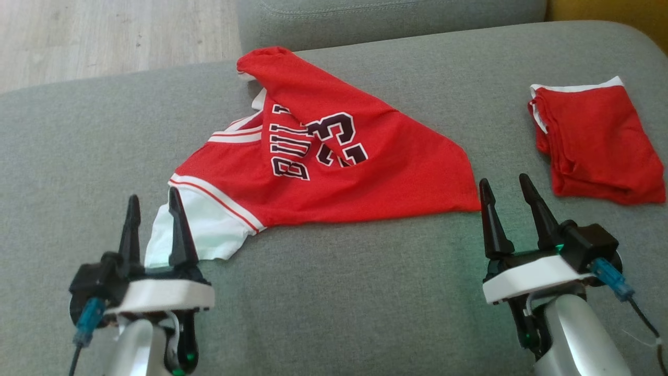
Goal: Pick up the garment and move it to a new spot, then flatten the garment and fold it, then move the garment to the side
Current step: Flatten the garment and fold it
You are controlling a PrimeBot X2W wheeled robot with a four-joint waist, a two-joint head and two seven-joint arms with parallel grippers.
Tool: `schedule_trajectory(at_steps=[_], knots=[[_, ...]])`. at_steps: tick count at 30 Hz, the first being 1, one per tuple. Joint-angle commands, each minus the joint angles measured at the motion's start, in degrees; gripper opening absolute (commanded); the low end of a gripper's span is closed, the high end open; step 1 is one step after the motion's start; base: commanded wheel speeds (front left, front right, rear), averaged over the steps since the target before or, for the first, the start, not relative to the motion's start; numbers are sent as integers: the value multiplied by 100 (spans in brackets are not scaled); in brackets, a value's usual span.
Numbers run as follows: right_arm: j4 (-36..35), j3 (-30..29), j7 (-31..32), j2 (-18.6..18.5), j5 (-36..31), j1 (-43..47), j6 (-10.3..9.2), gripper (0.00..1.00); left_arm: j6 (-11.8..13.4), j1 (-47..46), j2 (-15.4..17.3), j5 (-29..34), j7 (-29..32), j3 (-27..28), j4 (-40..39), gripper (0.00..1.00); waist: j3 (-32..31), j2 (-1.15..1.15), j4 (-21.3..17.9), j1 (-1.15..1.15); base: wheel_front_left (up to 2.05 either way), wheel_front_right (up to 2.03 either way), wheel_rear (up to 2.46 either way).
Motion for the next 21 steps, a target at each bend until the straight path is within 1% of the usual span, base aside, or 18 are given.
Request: schedule_trajectory(at_steps=[1,13,16,18,19,21], knots=[[-193,128,-62,9,21,-56,37,100,-36,-41,31,66,-54,168,-210,100,-7,0,12,0,0,0,0],[-176,40,-62,9,-3,-63,37,100,-183,5,3,93,-54,-14,-177,100,57,0,88,0,0,0,0],[136,-58,-62,9,-85,-140,37,100,-197,-53,2,61,-54,-111,-123,100,123,0,152,0,0,0,0],[375,-90,-42,9,-51,-223,37,100,-192,-74,2,44,-54,-155,-97,100,160,0,186,0,0,0,0],[375,-90,-42,9,-51,-223,37,100,-192,-74,2,44,-54,-155,-97,100,160,0,186,0,0,0,0],[660,-135,49,9,-9,-331,37,100,-189,-99,2,32,-54,-198,-71,100,197,0,226,0,0,0,0]])
